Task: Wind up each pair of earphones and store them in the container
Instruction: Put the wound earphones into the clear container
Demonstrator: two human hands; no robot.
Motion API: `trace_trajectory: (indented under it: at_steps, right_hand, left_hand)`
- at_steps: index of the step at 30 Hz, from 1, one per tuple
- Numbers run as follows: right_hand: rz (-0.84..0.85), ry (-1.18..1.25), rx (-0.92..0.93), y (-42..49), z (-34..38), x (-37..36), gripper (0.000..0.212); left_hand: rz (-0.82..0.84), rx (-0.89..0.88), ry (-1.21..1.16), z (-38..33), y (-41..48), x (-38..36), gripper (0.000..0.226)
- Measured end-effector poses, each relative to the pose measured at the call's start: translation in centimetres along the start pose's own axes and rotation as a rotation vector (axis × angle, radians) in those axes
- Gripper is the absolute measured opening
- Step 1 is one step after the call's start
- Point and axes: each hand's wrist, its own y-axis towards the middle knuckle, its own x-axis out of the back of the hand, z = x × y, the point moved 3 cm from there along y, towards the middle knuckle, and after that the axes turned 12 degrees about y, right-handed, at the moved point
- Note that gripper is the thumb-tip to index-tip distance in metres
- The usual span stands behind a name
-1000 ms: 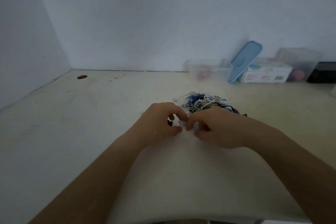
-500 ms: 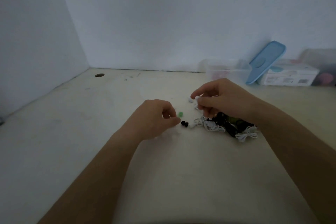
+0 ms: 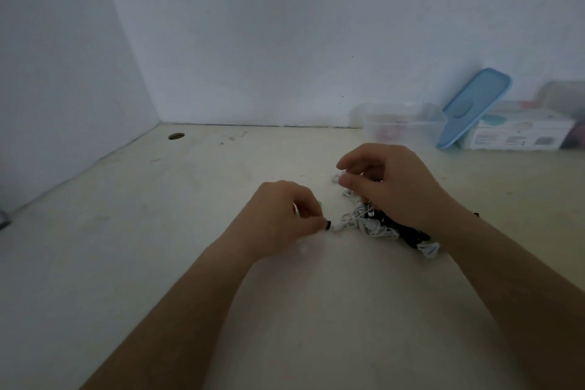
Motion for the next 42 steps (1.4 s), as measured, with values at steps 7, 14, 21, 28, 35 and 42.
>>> trace_trajectory:
  at_steps: [7, 14, 21, 28, 35, 42]
  right_hand:
    - [-0.055, 0.236, 0.006, -1.2, 0.0, 0.8, 0.003]
    - [-0.078, 0.324, 0.010, -1.5, -0.1, 0.7, 0.009]
    - [-0.004, 0.358, 0.052, -1.6, 0.1, 0.2, 0.009]
    - [0.018, 0.353, 0.075, -1.7, 0.3, 0.0, 0.005]
    - [0.005, 0.325, 0.060, -1.7, 0.2, 0.0, 0.010]
    - [-0.012, 0.286, 0.058, -1.7, 0.1, 0.1, 0.007]
  left_hand:
    - [-0.185, 0.167, -0.597, -0.2, -0.1, 0.5, 0.006]
    - [-0.091, 0.215, -1.046, -0.7, 0.2, -0.3, 0.018]
    - [-0.045, 0.234, -1.294, -1.3, 0.0, -0.6, 0.016]
    - [-0.018, 0.206, -1.236, -1.6, -0.1, -0.5, 0.026]
    - [-0.005, 0.188, -1.153, -1.7, -0.2, -0.5, 0.022]
    - [0.004, 0.179, -1.121, -1.7, -0.3, -0.4, 0.016]
